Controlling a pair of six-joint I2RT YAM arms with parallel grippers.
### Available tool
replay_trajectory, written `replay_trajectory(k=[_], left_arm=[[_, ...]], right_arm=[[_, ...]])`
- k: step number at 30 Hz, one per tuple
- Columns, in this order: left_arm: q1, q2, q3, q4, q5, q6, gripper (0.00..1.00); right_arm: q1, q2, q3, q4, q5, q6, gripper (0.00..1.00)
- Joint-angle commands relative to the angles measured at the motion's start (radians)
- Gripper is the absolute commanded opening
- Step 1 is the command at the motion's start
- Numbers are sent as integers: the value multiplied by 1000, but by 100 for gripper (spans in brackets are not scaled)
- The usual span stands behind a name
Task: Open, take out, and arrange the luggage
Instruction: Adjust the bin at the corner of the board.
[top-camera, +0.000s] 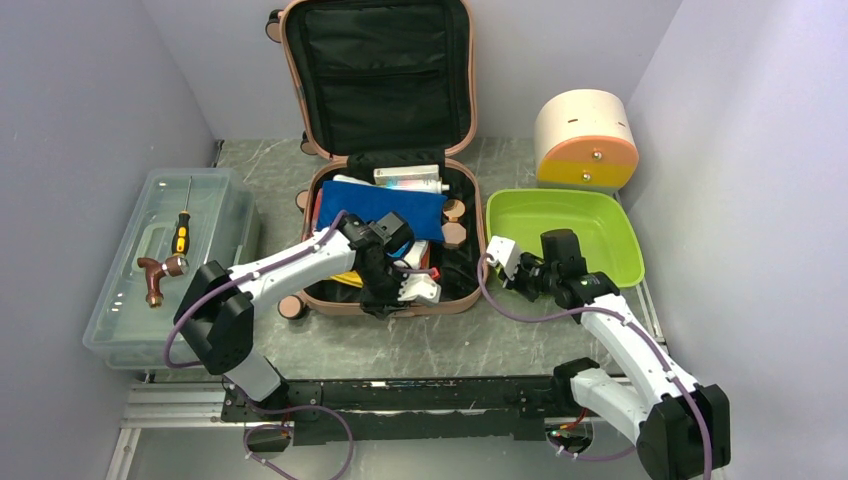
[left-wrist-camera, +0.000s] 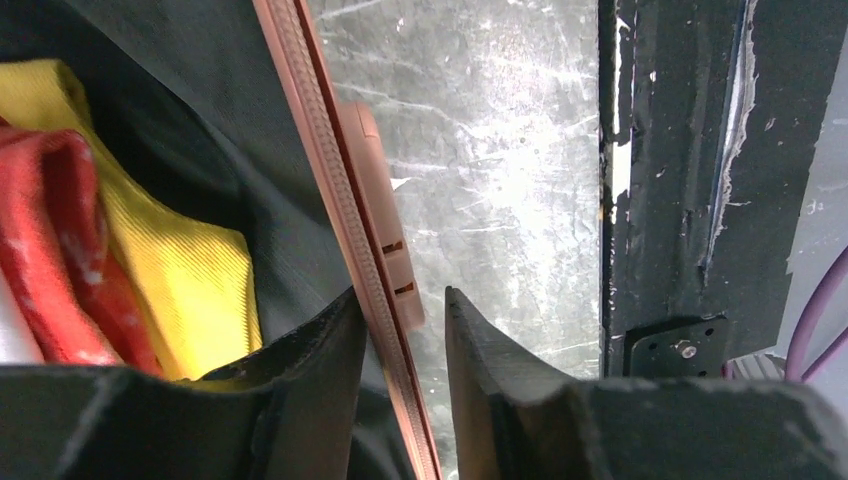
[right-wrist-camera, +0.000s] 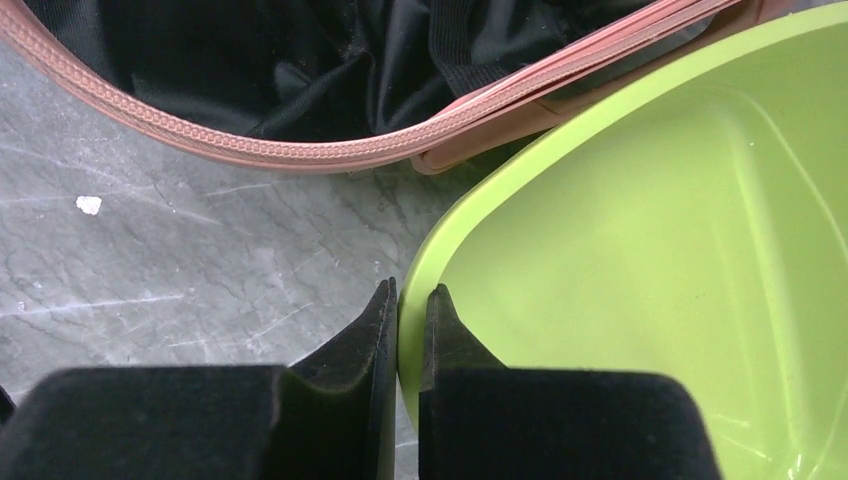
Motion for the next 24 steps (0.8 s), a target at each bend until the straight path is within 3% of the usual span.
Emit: replay_trajectory(k=[1, 8, 13, 24], left_arm=[[1, -45, -12, -17, -17, -9, 35], [1, -85, -44, -33, -14, -12, 19], [1, -110, -70, -33, -6, -14, 0], [2, -147, -99, -56, 16, -12, 0]], right_arm=[[9, -24, -19, 101, -130, -100, 0], [11, -26, -38, 111, -168, -115, 0], [13, -11, -36, 107, -183, -116, 0], [45, 28, -23, 116, -168, -79, 0]])
